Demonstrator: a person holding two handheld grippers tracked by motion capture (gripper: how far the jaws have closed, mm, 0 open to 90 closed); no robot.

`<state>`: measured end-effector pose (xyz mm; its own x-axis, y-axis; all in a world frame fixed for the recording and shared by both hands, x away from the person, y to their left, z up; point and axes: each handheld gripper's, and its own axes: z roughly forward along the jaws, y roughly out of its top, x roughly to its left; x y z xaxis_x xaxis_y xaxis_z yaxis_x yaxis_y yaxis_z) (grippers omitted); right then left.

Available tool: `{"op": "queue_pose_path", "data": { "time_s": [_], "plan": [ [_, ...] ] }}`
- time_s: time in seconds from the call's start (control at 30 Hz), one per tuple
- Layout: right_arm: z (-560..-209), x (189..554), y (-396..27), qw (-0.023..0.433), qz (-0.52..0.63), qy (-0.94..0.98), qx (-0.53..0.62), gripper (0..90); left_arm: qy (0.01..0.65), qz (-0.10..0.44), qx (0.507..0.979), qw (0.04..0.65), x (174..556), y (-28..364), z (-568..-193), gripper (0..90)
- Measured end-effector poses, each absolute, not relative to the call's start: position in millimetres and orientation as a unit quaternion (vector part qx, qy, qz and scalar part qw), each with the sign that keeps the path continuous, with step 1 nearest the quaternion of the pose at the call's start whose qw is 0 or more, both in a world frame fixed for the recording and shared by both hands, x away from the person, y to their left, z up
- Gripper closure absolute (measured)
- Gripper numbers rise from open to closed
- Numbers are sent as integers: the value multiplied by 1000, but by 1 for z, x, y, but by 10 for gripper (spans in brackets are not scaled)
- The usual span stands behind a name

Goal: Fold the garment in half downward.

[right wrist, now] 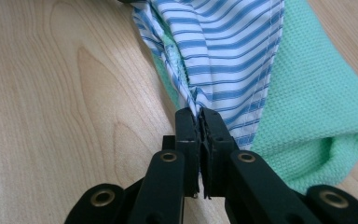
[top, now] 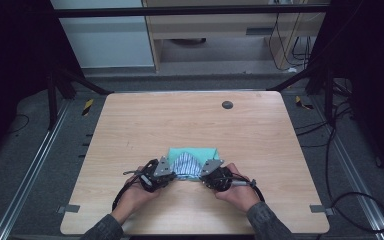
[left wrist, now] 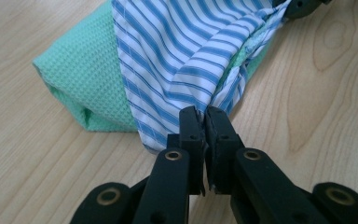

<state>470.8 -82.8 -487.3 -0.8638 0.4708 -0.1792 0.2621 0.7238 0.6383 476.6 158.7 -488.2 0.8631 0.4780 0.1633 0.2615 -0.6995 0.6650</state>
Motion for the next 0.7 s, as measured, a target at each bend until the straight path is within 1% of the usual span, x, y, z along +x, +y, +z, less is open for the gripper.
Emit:
{"op": "queue_pose_path", "data": {
  "time_s": [0.13,0.23,0.37,0.47,0.5,0.53,0.57,0.63,0.67,0.7],
  "plan": [
    [-487,472,-85,168,310,913,205,867,210,153,905,335,474,161,-489,888],
    [-486,471,-85,169,309,914,204,863,208,157,908,328,474,159,-488,890],
    [-484,471,-86,170,313,912,203,863,214,151,905,335,472,158,-486,895],
    [-483,468,-90,167,315,912,204,860,206,146,908,334,467,158,-484,891],
    [-483,468,-90,167,315,912,204,860,206,146,908,334,467,158,-484,874],
    [-482,466,-92,158,315,913,204,805,215,152,902,342,462,157,-483,768],
    [-481,464,-93,162,317,911,207,746,220,153,899,347,460,157,-482,702],
    [-476,461,-99,164,327,904,220,621,224,150,894,359,456,161,-479,628],
    [-475,459,-102,163,335,901,224,585,231,150,889,366,454,163,-478,592],
    [-475,459,-102,163,335,901,224,585,231,150,889,366,454,163,-478,540]
  ]
}}
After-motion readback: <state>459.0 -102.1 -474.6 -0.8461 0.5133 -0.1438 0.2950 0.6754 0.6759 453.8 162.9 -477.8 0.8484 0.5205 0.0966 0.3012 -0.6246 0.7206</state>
